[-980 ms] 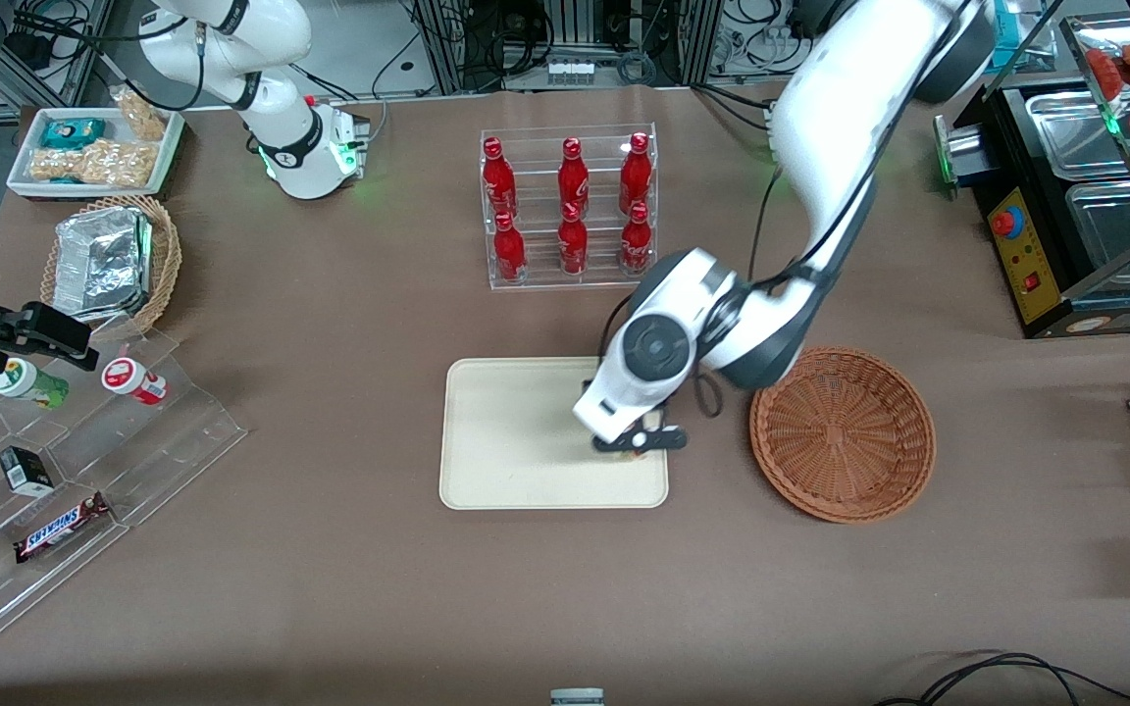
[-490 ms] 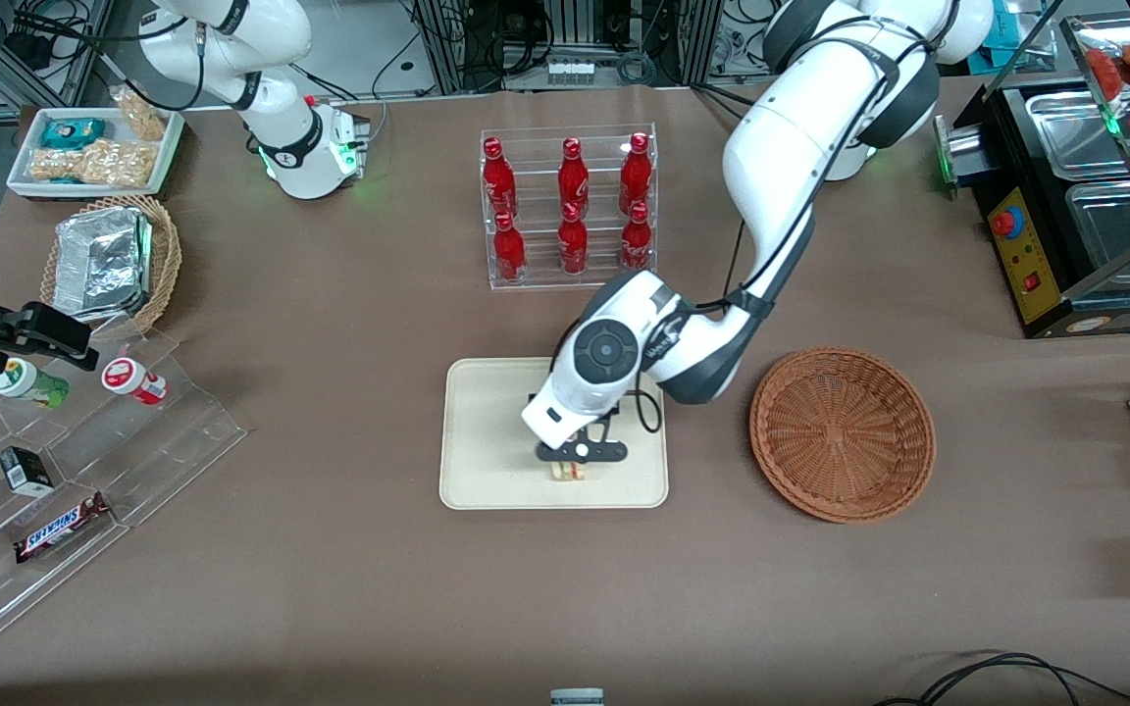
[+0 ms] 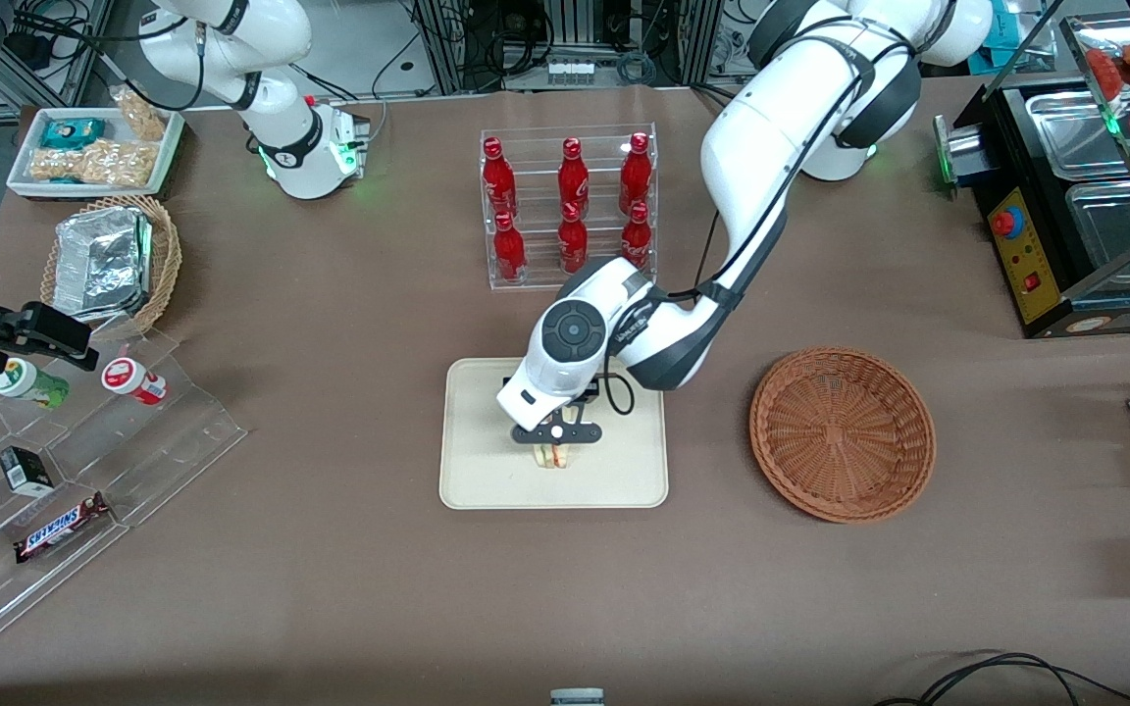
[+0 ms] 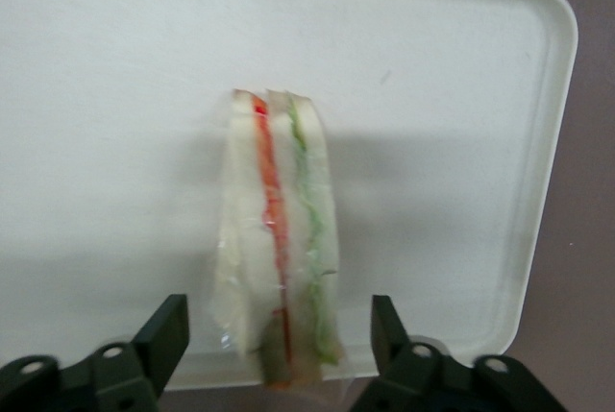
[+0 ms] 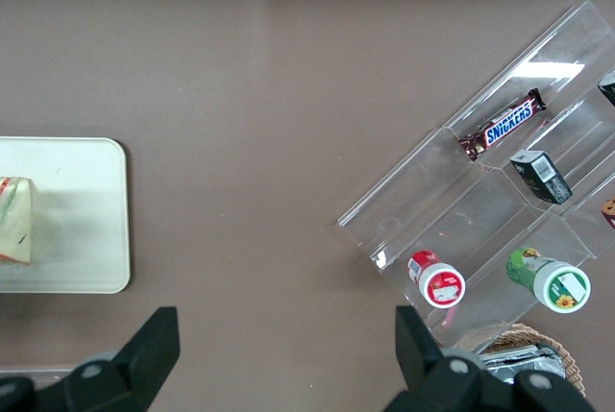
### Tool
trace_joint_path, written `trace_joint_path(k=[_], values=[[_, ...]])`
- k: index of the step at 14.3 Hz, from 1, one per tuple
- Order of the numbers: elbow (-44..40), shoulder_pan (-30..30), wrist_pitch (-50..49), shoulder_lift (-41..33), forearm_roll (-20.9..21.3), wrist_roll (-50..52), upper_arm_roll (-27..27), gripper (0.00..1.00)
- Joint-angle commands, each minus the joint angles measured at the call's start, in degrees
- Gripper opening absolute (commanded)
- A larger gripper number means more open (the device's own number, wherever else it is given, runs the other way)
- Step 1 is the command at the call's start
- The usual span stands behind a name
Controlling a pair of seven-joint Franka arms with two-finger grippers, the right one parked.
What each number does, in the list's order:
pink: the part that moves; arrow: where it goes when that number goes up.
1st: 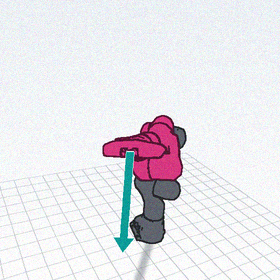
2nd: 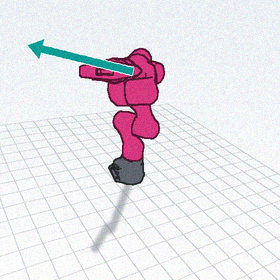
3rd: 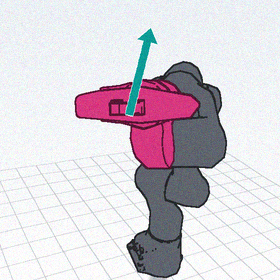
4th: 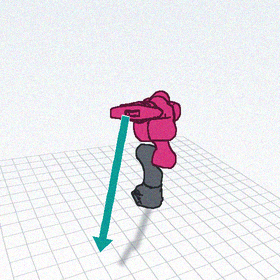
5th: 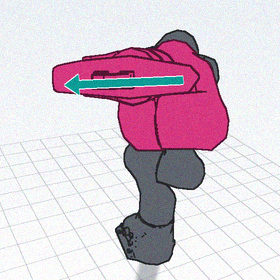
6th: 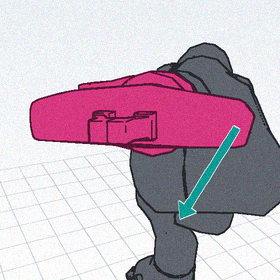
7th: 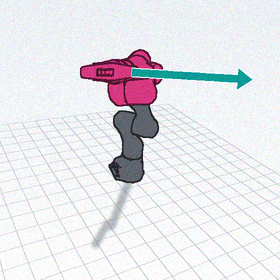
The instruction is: Place sandwich from basket to tray
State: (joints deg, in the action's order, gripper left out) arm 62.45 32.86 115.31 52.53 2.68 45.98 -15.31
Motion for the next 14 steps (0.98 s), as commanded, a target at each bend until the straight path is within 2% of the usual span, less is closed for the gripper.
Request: trace_joint_path(k=[1, 4, 7, 11, 13, 14], values=[[0.83, -4.88, -11.56, -9.87, -1.09, 0.78, 0.02, 1.0], [1.1, -11.38, -24.03, -19.63, -5.22, -1.41, 0.11, 1.0], [1.45, -21.39, -39.49, -27.02, -8.12, -12.46, 0.2, 1.0], [2.15, -34.41, -51.31, -33.18, -6.72, -23.12, 0.46, 1.0], [7.92, -35.93, -50.46, -37.13, -1.65, -24.79, 0.46, 1.0], [10.82, -37.06, -48.36, -39.24, -1.1, -26.11, 0.46, 1.0]])
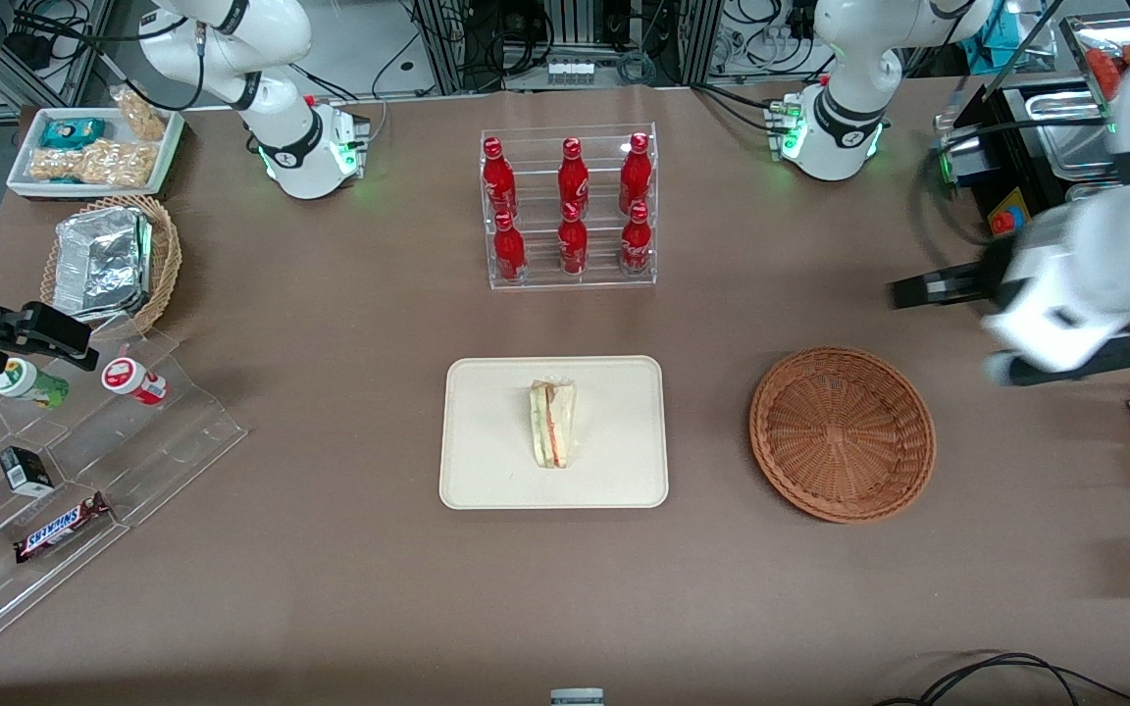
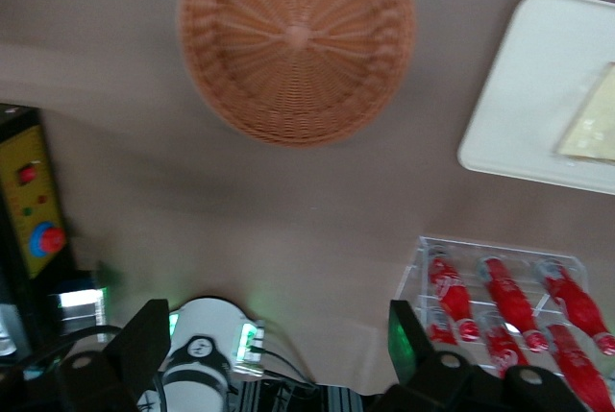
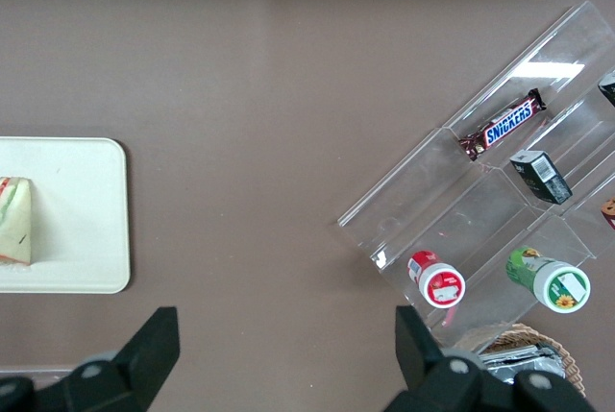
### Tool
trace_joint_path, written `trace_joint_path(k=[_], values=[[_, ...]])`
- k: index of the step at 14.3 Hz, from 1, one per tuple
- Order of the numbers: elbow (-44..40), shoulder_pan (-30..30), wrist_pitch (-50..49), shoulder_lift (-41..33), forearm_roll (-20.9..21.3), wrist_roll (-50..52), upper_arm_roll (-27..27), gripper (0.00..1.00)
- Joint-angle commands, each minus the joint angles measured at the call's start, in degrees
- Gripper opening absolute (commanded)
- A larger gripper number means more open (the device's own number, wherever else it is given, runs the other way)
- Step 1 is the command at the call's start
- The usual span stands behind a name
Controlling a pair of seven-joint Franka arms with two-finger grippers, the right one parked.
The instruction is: Place sandwich from basket to tray
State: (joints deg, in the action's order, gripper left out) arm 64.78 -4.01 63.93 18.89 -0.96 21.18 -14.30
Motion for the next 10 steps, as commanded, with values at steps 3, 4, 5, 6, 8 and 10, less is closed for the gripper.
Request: trace_joint_path(k=[3, 4, 5, 6, 8, 10], values=[[16.83, -2.41, 7.33, -12.18, 1.85, -6.57, 0.23, 1.0], [19.65, -2.14, 9.0, -15.08, 1.5, -8.24, 2.07, 1.0], [21.68, -1.45, 10.23, -17.37, 1.58, -9.13, 3.65, 1.0], [23.62, -0.66, 10.77, -20.01, 2.01, -9.23, 3.84, 1.0], [27.4, 0.5, 14.97, -23.97, 2.46, -8.88, 3.93, 1.0], [28.82, 0.5, 14.91, -26.0, 2.55, -8.44, 4.02, 1.0]])
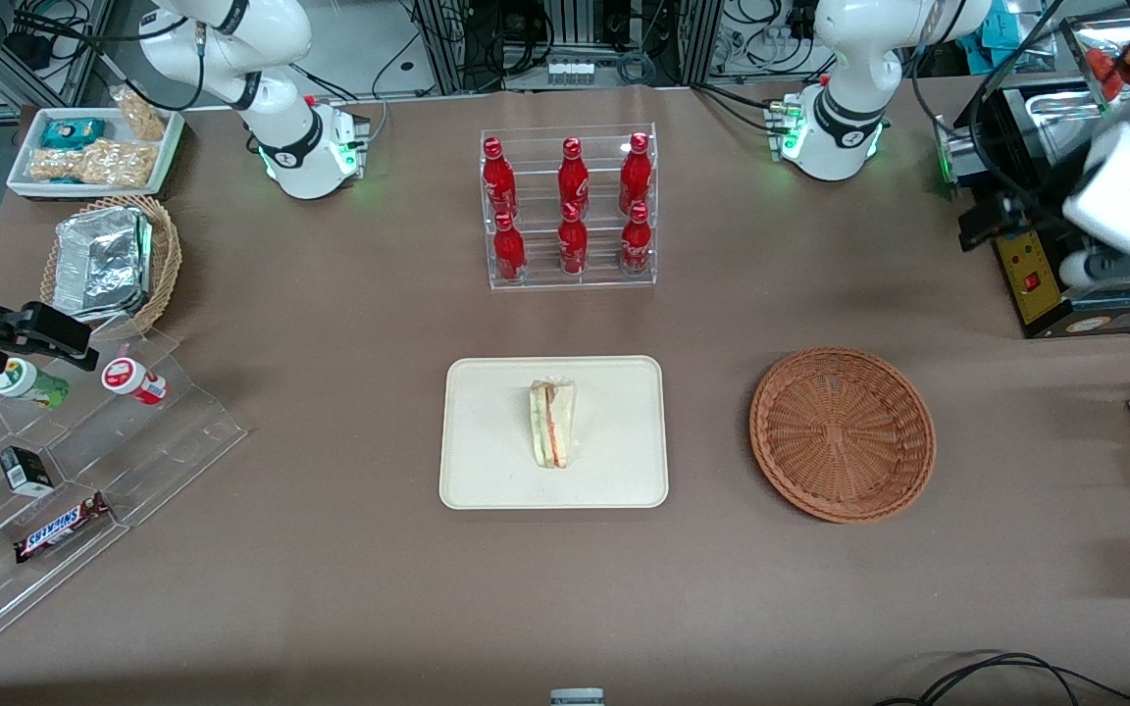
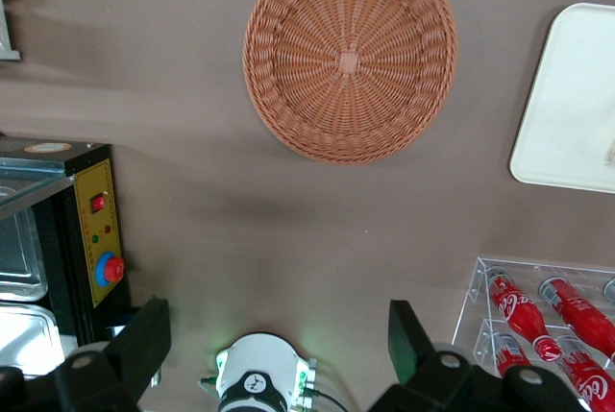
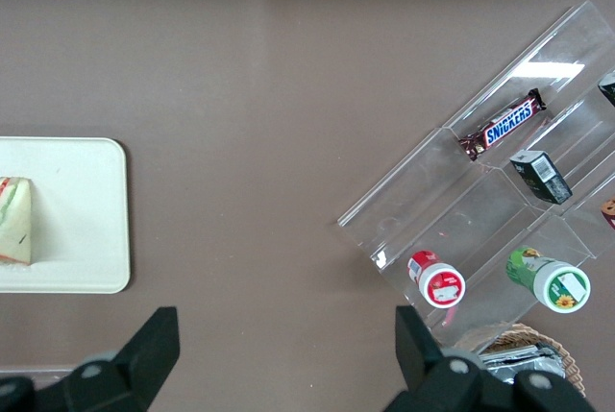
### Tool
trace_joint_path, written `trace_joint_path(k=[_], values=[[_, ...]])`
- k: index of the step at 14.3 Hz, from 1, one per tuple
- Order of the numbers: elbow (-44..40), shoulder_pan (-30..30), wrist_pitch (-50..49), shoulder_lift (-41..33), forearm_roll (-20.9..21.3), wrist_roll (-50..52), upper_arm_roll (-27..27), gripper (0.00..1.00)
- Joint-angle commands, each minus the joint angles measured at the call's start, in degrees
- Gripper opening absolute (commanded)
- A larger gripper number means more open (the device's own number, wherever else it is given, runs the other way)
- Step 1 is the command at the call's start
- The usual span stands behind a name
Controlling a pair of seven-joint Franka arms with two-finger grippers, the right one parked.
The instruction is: Place sandwich from basket to tray
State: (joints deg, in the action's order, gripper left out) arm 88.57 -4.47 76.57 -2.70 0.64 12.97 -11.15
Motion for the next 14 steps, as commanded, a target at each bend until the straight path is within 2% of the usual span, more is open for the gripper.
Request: trace_joint_path(k=[1, 3, 14], values=[[5.3, 0.87, 1.31, -4.51, 0.94, -0.14, 0.87, 1.0], [4.77, 0.17, -2.11, -3.81, 0.15, -0.31, 0.78, 1.0], [-1.82, 0.25, -1.42, -0.64, 0.06, -0.49, 0.69, 1.0]])
